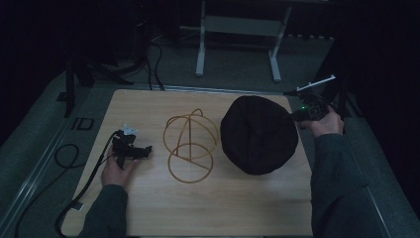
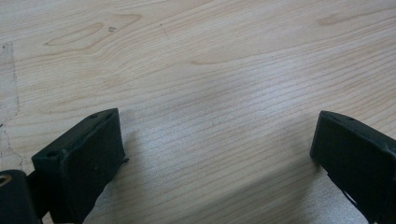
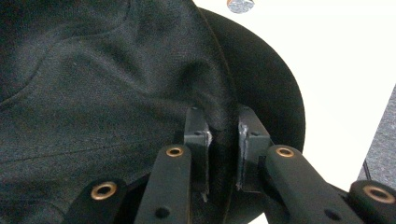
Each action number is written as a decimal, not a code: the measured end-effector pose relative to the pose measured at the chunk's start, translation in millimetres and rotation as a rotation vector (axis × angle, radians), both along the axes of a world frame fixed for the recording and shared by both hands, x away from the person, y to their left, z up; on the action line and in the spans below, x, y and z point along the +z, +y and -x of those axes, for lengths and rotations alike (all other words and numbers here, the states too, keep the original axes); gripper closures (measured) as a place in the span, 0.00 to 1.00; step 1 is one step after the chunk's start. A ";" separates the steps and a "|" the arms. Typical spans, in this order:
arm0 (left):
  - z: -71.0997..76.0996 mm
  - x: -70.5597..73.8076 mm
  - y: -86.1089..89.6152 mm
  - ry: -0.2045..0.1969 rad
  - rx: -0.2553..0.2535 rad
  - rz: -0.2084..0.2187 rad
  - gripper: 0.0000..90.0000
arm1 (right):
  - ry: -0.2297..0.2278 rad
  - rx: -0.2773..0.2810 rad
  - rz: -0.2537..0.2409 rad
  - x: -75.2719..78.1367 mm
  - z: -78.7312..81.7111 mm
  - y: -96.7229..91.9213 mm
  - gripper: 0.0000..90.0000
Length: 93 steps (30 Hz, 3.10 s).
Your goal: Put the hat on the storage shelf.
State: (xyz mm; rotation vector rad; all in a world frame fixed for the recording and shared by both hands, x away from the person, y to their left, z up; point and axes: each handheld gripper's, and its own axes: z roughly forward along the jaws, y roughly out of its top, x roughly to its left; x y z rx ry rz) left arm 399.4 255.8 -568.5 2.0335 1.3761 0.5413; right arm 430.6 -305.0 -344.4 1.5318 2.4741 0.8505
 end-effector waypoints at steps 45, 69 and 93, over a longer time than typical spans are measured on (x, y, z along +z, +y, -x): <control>0.0 0.2 0.3 0.003 -0.002 -0.004 0.03 | 0.039 0.049 -0.114 37.7 -25.5 20.5 0.87; -0.1 0.1 0.3 0.002 -0.001 -0.002 0.03 | 0.026 0.096 -0.150 56.4 -35.1 59.2 0.87; -0.3 0.1 0.8 0.000 0.005 -0.005 0.03 | 0.030 0.154 -0.138 66.4 -34.9 98.9 0.87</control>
